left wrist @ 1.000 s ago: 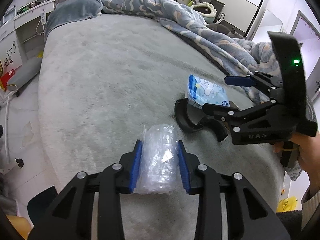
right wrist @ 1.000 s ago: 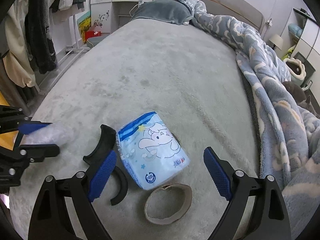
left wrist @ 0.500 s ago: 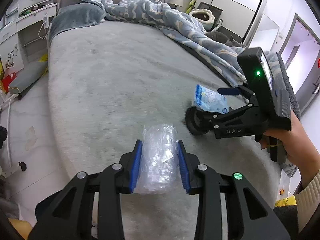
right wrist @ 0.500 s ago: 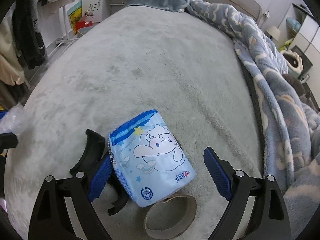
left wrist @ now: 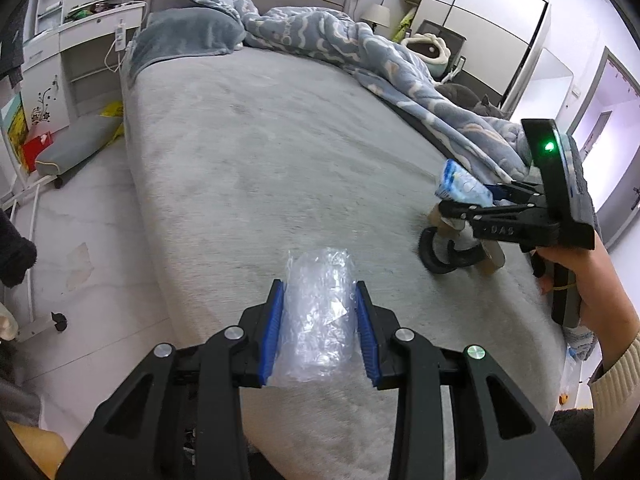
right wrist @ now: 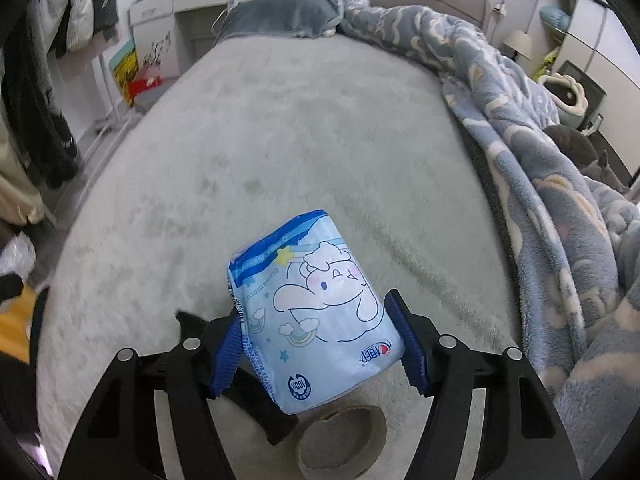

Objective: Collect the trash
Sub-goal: 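Carry the bag and wipes pack over the green bin and open both tools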

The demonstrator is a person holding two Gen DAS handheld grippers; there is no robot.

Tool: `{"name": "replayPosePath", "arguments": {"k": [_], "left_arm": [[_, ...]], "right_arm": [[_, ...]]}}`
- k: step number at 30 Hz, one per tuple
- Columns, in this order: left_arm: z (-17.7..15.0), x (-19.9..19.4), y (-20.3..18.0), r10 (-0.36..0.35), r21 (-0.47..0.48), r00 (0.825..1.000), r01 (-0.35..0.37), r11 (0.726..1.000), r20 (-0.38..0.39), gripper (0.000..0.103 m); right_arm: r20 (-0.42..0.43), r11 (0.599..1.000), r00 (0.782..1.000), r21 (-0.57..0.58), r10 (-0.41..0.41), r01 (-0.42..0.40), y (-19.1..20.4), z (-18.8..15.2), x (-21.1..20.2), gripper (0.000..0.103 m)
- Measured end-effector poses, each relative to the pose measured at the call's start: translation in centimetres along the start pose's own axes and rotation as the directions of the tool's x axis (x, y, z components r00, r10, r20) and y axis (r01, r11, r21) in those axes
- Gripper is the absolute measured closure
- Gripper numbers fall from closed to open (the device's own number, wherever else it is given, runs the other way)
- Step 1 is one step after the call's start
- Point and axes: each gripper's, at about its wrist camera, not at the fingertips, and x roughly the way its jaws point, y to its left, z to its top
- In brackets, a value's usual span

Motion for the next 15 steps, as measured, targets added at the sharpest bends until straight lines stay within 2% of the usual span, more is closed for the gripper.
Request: {"name": "replayPosePath", "arguments": {"k": [5, 9, 15], "left_arm": [[-0.2, -0.9, 1.3, 0.010, -0.013, 1.000, -0.010, 1.000, 0.008, 0.066], [-0.3, -1.3, 2.3, 0.019, -0.020, 1.000, -0.019, 1.000, 0.007, 0.066], [-0.8, -1.7, 3.9, 0.038, -0.035, 0.999, -0.038, 0.999, 0.001, 0.066]], "right_arm": [[0.057, 0.992, 0.997, 0.114, 0.056, -0.062, -0.9, 0.9, -0.6, 0.035], [0.103, 0.949, 0.978, 0.242, 0.183, -0.203, -1.8, 1.2, -0.6, 0.035], [0.127, 0.910, 0.953, 0.285, 0.274, -0.300, 0.0, 1.3, -0.5, 0.035]]}}
